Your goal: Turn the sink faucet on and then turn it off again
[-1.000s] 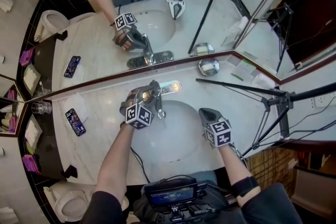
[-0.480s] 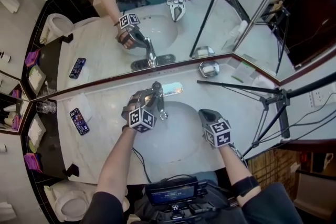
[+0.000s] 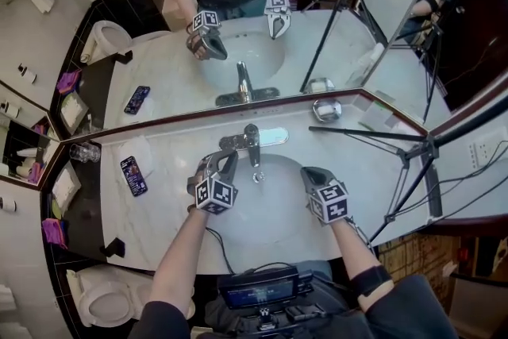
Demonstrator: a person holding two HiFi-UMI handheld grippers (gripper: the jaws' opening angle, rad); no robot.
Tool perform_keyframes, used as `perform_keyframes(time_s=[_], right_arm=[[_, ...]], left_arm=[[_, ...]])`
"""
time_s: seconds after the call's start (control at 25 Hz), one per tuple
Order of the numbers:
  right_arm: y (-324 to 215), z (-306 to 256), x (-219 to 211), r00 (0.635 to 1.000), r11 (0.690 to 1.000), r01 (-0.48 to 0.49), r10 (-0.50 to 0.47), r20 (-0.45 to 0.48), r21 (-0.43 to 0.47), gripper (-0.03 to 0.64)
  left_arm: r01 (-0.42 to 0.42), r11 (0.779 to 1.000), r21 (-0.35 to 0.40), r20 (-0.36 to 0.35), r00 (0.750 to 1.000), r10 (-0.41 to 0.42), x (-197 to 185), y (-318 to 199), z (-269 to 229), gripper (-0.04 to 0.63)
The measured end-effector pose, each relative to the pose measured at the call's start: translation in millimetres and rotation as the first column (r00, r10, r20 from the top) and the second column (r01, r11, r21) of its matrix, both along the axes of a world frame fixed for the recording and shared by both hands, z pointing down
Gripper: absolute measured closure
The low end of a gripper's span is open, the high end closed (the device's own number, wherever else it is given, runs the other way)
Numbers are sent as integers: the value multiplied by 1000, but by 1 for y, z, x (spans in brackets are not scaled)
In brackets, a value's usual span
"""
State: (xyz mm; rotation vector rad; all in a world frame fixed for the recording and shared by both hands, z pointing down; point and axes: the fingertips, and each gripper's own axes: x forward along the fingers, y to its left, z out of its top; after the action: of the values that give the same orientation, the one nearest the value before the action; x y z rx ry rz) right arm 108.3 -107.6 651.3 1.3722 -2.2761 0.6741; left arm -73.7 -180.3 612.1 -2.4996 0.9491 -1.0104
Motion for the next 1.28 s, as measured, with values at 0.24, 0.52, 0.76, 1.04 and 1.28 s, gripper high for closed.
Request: perform_keyframes(time_s=[0.24, 0.52, 0.76, 1.04, 1.28], right_arm=[[2, -11, -10, 1000, 999, 20, -20, 4, 27, 595], [6, -23, -10, 1000, 998, 28, -28, 0, 53, 597], [11, -29, -8, 1000, 998, 28, -28, -8, 62, 595], [19, -28, -7, 999, 997, 34, -33, -14, 63, 597], [19, -19, -10, 996, 995, 66, -61, -64, 73, 595]], left_arm=[[116, 987, -108, -169, 977, -133, -24, 27, -13, 591], [209, 941, -264, -360, 884, -298, -48, 56, -34, 591], [298, 892, -339, -408, 808, -425, -80, 80, -29, 591], [349, 866, -358, -401, 780, -480, -99, 101, -24, 592], [375, 863, -340, -400, 773, -493, -105, 103, -27, 592]])
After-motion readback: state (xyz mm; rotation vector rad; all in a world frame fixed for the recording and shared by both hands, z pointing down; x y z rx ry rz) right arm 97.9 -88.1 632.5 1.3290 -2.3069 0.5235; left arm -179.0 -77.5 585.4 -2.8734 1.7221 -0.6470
